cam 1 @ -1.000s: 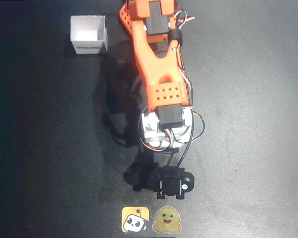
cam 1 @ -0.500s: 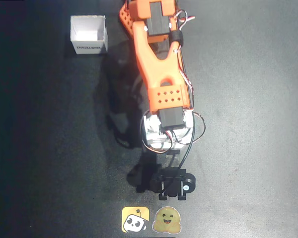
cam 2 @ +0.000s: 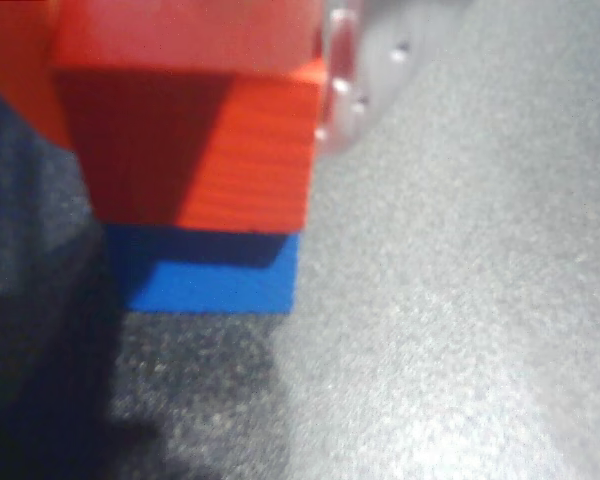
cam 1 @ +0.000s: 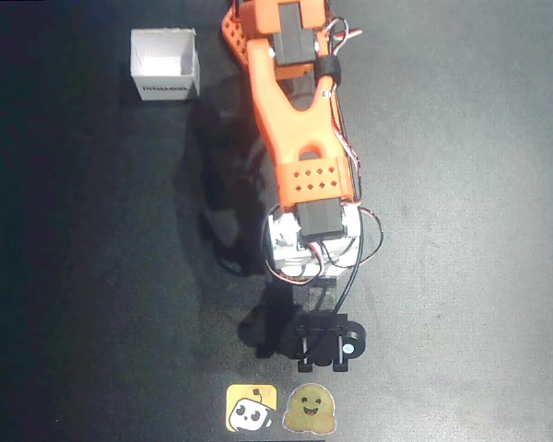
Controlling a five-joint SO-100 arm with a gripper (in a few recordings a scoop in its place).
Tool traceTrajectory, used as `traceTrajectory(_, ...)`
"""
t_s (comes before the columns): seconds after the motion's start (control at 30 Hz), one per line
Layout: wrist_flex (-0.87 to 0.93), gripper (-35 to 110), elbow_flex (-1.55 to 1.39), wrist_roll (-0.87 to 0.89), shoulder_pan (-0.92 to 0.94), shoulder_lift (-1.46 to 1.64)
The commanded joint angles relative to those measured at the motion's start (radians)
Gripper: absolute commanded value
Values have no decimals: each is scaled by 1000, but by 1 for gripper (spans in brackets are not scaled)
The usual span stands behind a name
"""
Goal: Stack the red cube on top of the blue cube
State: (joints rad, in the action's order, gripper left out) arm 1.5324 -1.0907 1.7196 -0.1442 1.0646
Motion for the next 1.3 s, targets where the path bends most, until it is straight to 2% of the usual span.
traceTrajectory(0.0,-5,10,3,-2,-6,6)
traceTrajectory(0.1,-3,10,3,2,-6,6)
traceTrajectory(0.47,-8,24,21,-3,-6,11)
traceTrajectory(0.73,-8,24,44,3,-6,11)
traceTrajectory(1.0,129,29,459,-55,-14,8)
traceTrajectory(1.03,146,28,506,-57,-15,11)
traceTrajectory(1.13,238,2,595,-55,8,35)
traceTrajectory(1.27,267,0,453,-117,71,141)
